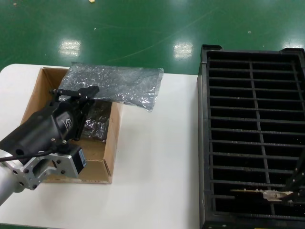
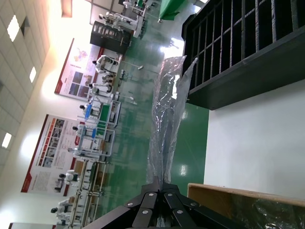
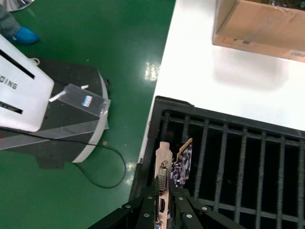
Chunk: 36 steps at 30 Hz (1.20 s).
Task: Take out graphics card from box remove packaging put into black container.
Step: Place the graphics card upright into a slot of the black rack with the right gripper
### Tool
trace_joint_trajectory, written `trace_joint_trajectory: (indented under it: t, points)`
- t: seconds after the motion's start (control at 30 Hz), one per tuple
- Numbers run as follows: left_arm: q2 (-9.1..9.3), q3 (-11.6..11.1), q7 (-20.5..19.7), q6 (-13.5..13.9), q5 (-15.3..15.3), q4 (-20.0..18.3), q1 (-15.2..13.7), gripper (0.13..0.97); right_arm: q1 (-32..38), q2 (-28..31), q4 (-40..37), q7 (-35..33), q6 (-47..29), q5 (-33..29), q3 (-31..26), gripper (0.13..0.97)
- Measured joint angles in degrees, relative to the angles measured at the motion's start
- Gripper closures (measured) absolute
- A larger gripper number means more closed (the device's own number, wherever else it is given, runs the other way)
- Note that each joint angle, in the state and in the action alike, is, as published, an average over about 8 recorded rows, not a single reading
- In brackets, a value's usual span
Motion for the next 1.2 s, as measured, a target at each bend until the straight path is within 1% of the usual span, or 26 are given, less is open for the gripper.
trace_joint_trajectory:
  t: [0.23,0.8,1.2]
  points:
    - [0.0,0.0,0.0,0.0,0.0,0.0,0.0,0.957,0.92,0.01,-0.92,-0.34,0.0,1.19,-1.62,0.933]
    - [0.0,0.0,0.0,0.0,0.0,0.0,0.0,0.957,2.33,-3.42,-5.78,-0.84,0.0,-0.25,-3.96,0.933]
    - [0.0,0.0,0.0,0.0,0.0,0.0,0.0,0.957,3.54,-4.34,-7.95,-0.94,0.03,-0.24,-4.43,0.933]
